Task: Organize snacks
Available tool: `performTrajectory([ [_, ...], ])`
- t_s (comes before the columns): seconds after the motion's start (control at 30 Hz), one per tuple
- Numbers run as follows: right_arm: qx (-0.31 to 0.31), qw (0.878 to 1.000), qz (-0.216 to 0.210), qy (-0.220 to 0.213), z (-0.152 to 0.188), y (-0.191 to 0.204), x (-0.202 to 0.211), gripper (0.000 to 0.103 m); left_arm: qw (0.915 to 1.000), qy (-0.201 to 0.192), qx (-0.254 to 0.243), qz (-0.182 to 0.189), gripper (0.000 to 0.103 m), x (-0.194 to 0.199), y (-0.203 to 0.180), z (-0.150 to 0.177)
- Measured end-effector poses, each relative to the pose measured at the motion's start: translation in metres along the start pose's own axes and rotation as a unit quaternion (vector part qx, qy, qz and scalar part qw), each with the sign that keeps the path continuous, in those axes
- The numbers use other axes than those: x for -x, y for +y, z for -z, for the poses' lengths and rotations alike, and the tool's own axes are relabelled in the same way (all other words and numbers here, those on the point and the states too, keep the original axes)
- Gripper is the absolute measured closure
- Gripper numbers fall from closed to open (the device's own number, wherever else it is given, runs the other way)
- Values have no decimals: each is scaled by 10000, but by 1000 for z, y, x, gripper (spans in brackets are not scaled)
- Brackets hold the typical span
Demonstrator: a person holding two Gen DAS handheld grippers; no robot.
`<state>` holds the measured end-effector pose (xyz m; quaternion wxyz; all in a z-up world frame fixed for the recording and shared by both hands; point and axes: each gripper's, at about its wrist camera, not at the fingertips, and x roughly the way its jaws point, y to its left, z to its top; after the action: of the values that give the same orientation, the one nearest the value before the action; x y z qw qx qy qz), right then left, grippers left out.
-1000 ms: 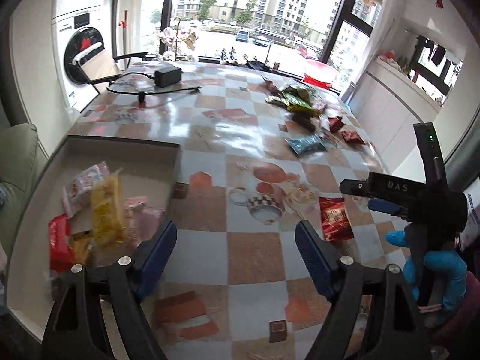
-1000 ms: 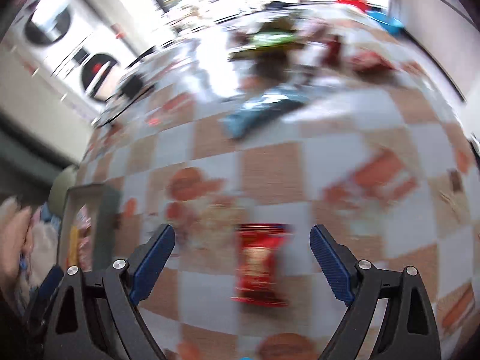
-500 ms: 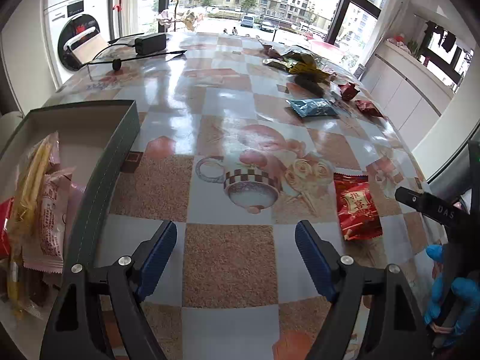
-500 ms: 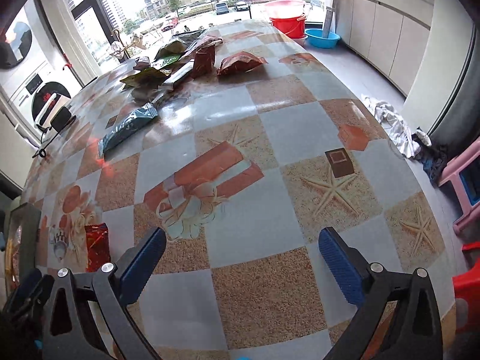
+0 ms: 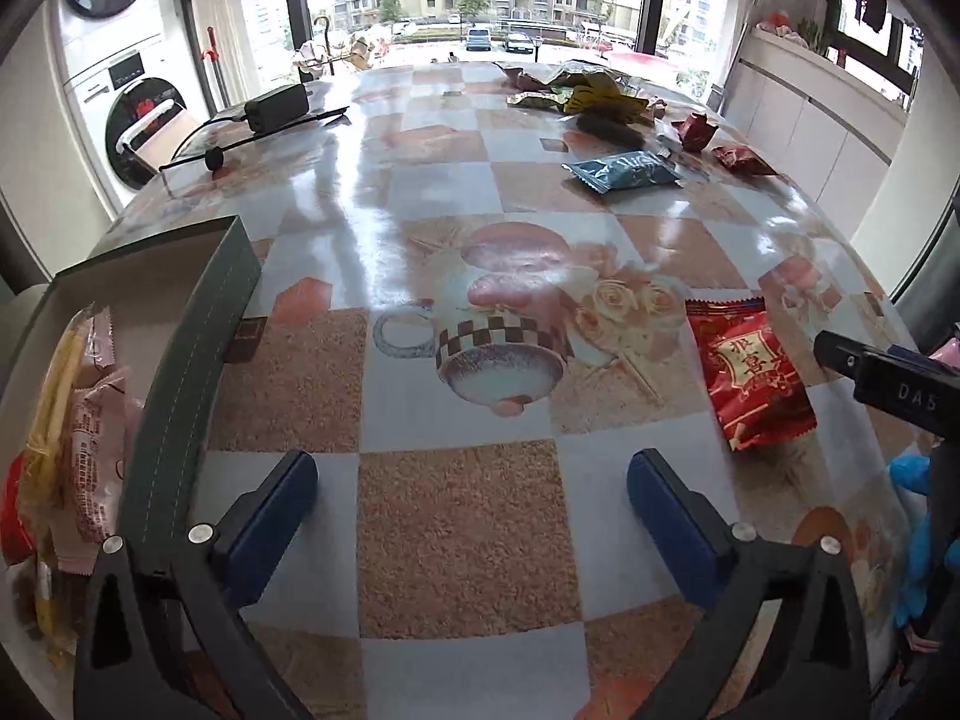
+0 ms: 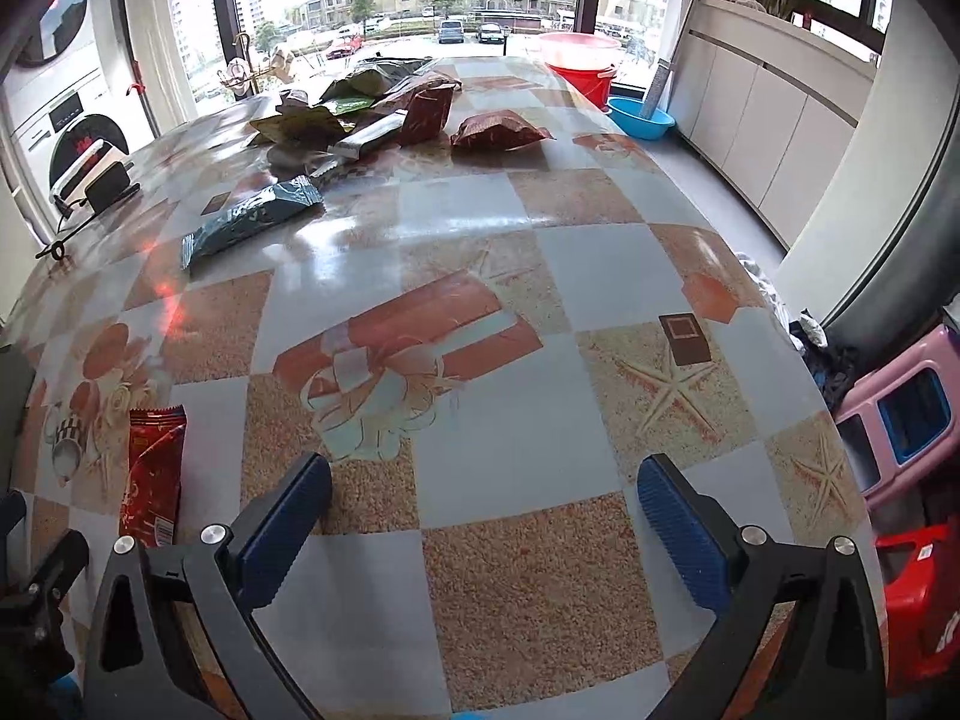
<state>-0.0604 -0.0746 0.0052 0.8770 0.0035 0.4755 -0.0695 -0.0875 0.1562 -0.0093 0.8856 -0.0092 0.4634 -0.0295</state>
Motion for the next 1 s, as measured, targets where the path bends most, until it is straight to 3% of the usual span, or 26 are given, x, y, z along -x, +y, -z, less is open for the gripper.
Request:
performTrajectory([
  [1.0, 4, 10000, -3, -18, 1, 0, 2, 0, 10000, -20, -27, 6, 0, 0, 0, 2],
])
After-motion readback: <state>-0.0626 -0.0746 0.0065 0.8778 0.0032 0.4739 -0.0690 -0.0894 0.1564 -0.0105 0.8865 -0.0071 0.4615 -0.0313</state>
